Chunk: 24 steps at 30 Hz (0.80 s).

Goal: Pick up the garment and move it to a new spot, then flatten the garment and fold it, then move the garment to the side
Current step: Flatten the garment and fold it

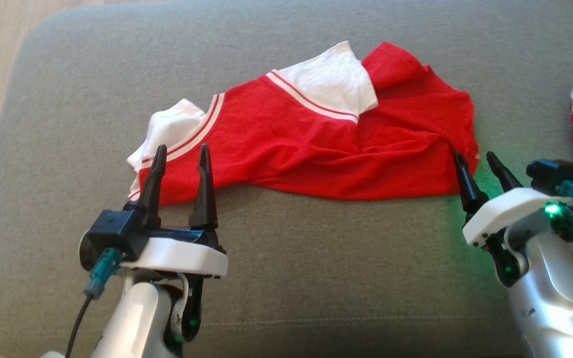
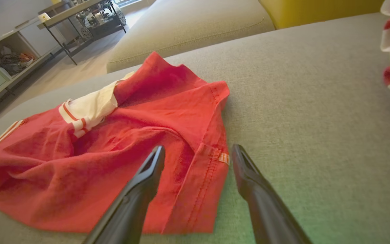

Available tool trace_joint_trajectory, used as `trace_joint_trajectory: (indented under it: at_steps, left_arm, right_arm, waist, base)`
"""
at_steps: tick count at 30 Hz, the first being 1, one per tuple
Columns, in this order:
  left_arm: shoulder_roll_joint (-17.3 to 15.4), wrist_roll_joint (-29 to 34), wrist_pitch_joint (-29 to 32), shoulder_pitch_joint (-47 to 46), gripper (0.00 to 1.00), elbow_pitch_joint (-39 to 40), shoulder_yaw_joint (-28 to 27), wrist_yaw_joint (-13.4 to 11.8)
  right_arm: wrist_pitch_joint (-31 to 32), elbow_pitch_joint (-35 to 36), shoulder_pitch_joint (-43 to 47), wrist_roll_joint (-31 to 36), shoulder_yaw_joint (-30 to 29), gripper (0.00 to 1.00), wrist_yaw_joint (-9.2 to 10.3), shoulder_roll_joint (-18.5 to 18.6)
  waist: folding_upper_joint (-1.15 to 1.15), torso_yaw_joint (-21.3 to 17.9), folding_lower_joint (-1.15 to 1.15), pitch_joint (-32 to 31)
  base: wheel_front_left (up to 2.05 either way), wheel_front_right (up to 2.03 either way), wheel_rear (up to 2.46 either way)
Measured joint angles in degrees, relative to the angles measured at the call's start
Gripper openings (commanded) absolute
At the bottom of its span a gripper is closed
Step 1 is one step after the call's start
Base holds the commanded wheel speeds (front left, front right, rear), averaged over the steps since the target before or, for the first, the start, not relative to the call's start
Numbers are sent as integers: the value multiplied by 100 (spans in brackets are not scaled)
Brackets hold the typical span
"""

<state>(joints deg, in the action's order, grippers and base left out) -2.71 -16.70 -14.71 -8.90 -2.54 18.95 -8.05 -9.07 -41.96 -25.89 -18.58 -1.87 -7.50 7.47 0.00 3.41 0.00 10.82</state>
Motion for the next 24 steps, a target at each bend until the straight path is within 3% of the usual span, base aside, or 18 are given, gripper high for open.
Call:
trace_joint_trajectory:
  at_steps: [5, 6, 7, 8, 14, 24]
  left_arm:
    - [0, 0, 0, 0, 100, -27, 18, 0]
    - [0, 0, 0, 0, 100, -32, 22, 0]
    - [0, 0, 0, 0, 100, -35, 24, 0]
    - [0, 0, 0, 0, 100, -38, 24, 0]
    - [0, -1, 0, 1, 100, -64, -14, -2]
    - [0, -9, 0, 20, 100, -69, -125, -1]
  right_arm:
    - [-71, -435, -254, 104, -53, 100, 0, 1]
    - [-80, -522, -283, 105, -52, 83, 0, 1]
    - [-114, -588, -302, 105, -51, 10, 0, 1]
    - [-133, -639, -317, 103, -51, 0, 0, 1]
    - [-311, -659, -362, -125, -51, 0, 0, -30]
    - [-277, 183, 84, -965, -120, 0, 0, 107]
  waist:
    - [0, 152, 0, 84]
    - [0, 169, 0, 93]
    - [0, 181, 0, 99]
    - [0, 186, 0, 102]
    - [0, 118, 0, 28]
    - [0, -215, 0, -122]
  base:
    - [0, 0, 0]
    - [0, 0, 0]
    - [0, 0, 0]
    - [0, 0, 0]
    - [0, 0, 0]
    - [0, 0, 0]
